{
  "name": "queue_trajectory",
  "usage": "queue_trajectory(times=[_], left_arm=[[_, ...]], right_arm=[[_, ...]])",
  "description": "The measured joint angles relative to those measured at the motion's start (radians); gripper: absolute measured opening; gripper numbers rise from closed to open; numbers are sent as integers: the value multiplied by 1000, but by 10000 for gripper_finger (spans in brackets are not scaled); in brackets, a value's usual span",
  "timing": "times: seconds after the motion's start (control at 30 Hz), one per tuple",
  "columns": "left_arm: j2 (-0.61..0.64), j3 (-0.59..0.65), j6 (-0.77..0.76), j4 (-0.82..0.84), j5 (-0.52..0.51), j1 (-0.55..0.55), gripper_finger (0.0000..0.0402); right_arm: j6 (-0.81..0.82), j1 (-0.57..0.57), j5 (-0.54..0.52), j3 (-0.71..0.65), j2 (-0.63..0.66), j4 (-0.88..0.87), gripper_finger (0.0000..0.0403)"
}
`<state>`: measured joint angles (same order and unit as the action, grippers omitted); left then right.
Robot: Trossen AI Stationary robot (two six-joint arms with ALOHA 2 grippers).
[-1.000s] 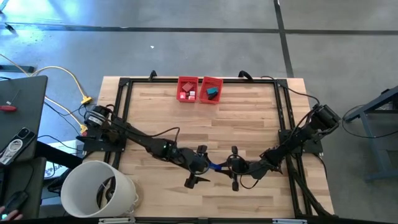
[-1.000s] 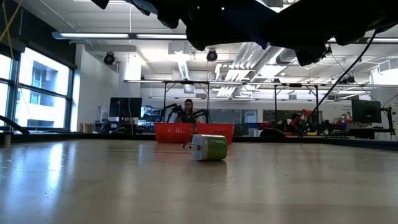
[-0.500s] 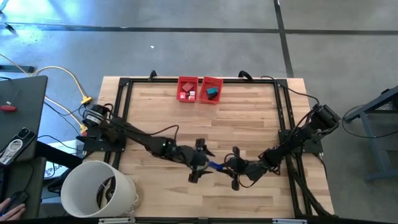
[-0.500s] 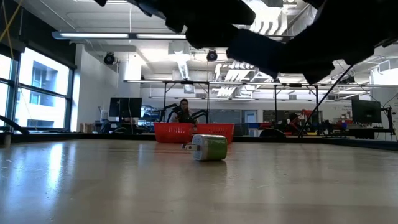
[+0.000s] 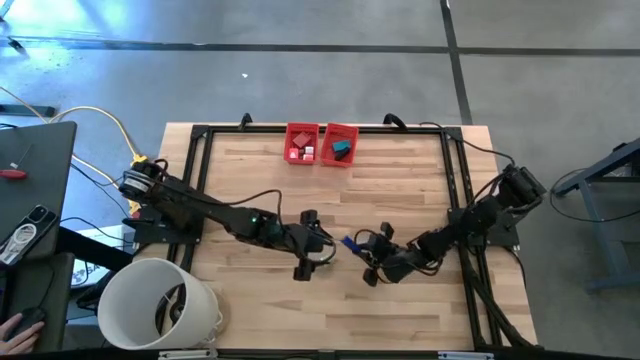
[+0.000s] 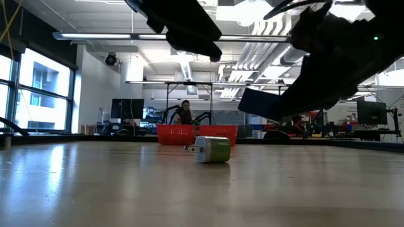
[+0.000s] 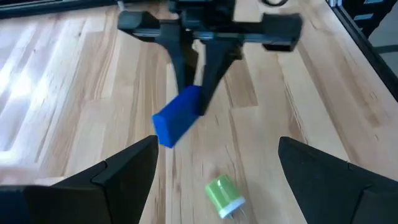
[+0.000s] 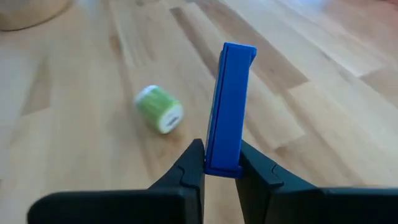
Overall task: Pick & Place Office items
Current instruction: Put the blue digital clock into the right red basket
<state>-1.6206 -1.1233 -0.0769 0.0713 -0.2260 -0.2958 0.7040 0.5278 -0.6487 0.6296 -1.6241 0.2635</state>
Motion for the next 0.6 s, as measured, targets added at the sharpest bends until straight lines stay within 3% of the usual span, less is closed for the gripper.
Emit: queue_trajectory(times=[0.27, 0.6], left_arm=[[2, 0, -1, 35, 1, 0, 324], [2, 0, -4, 79, 15, 0, 324]], right_arm=[[-7, -114, 5, 0, 61, -76, 47], [-186, -304, 111, 19, 254, -126, 47]])
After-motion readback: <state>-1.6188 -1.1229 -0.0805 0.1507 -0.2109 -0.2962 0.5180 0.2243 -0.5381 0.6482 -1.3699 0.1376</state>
